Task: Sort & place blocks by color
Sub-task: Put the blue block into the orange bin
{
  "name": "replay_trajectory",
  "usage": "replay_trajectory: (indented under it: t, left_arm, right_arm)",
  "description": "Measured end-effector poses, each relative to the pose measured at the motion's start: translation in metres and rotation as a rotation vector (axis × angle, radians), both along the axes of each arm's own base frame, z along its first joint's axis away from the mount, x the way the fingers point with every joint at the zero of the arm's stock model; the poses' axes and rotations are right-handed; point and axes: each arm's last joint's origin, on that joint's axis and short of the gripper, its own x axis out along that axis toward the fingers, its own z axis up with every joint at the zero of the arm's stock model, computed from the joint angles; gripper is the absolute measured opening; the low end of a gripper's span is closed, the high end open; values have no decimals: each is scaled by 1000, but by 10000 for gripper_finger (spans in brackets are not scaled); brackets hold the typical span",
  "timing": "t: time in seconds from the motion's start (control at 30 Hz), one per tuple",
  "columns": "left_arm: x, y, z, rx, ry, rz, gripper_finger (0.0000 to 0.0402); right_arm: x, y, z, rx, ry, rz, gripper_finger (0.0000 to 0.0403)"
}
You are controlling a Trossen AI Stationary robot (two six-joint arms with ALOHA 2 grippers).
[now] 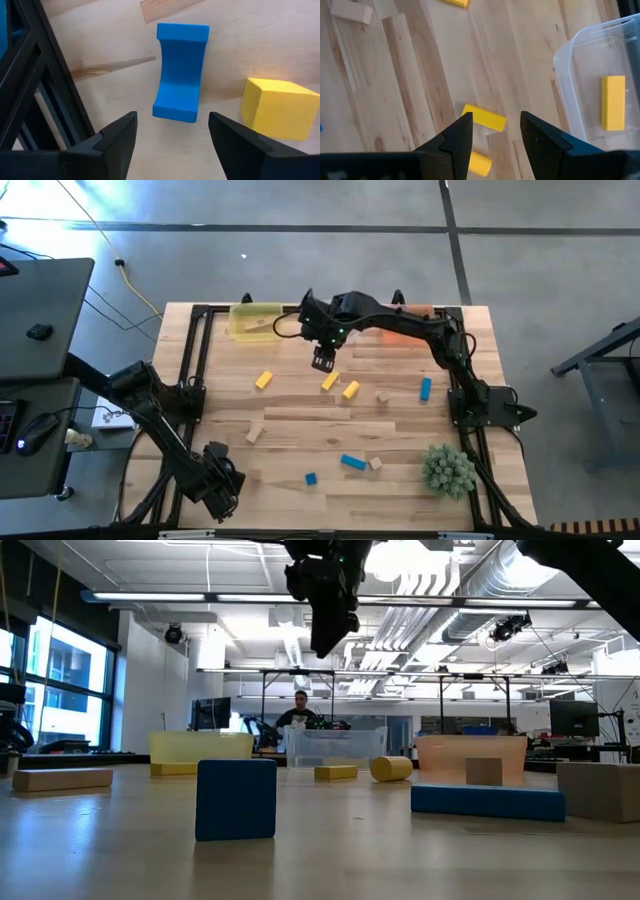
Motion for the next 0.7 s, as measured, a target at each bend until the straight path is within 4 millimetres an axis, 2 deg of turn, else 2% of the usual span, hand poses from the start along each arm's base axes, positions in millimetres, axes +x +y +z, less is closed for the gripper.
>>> replay_trajectory:
  t: [0.1, 0.3, 0.7]
  left_arm:
    - [-1, 1, -3, -1, -1, 1, 234]
    - [-7, 8, -24, -29, -11, 8, 234]
    - [-6, 11, -28, -26, -39, -20, 226]
  right_arm:
    - [1, 3, 0, 0, 0, 7, 154]
    - [1, 10, 0, 3, 14, 23, 154]
    - [1, 12, -1, 3, 19, 26, 154]
